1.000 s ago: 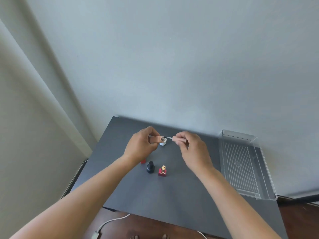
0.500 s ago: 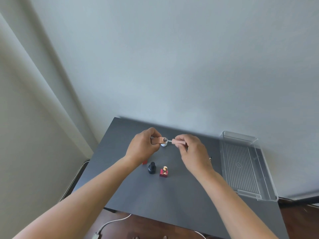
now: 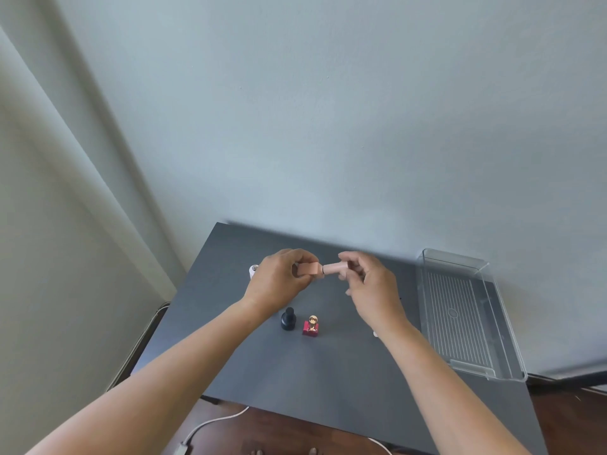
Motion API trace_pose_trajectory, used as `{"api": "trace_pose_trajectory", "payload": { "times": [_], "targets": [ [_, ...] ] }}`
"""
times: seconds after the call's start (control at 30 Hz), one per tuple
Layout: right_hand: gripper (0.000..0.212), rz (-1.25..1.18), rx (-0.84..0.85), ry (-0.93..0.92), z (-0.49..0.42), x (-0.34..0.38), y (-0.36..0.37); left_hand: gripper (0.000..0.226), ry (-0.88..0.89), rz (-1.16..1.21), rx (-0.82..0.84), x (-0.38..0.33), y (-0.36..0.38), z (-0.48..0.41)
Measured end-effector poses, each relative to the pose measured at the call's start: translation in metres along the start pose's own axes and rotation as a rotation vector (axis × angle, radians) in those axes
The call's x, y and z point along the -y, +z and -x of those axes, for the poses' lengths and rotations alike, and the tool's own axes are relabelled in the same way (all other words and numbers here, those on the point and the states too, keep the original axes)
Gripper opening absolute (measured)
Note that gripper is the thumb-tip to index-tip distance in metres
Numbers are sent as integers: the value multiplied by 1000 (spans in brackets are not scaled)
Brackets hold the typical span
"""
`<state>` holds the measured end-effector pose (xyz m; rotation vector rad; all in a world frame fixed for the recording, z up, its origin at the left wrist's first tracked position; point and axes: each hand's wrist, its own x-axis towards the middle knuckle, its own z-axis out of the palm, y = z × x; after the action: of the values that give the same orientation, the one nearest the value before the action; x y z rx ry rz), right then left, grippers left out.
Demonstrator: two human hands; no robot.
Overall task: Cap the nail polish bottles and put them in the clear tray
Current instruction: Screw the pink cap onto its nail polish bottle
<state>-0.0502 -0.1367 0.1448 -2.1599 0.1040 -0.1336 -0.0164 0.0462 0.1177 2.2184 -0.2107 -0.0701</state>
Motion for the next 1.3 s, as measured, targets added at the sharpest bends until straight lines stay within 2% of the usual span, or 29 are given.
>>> {"api": "trace_pose_trajectory", "payload": {
  "times": [0.17,0.23,0.5,0.63,0.7,0.77,0.83,0.9,1.03,1.07,1.3],
  "targets": [
    [14,-15,4,84,-1,-4,-6,20,2,37,-11,-3,1,0],
    [14,-15,5,84,-2,-4,-7,20,12,40,-14,-4,1,0],
    [63,125,29,155,-7,-2,-15,21,55,26,7,-11,4,1],
    [71,158,51,172,-9,-3,-18,19,43,-2,12,-12,5,2],
    [64,159,93,150,-8,-4,-19,19,29,-7,12,-12,4,1],
    [44,59,131,139,-6,-6,-18,20,14,-12,13,-12,4,0],
    [33,-6,148,138,-5,-10,-16,19,8,-10,12,-11,4,-2],
    [19,-8,135,112,-5,-13,-16,19,11,-9,13,-12,5,-3],
    [5,-25,94,132,-3,-15,-18,19,36,-6,29,-12,7,-3],
    [6,-30,88,133,-3,-15,-18,19,43,-6,28,-12,7,-3],
    [56,59,86,154,-4,-13,-18,19,84,-9,14,-13,9,-2]
  ]
}}
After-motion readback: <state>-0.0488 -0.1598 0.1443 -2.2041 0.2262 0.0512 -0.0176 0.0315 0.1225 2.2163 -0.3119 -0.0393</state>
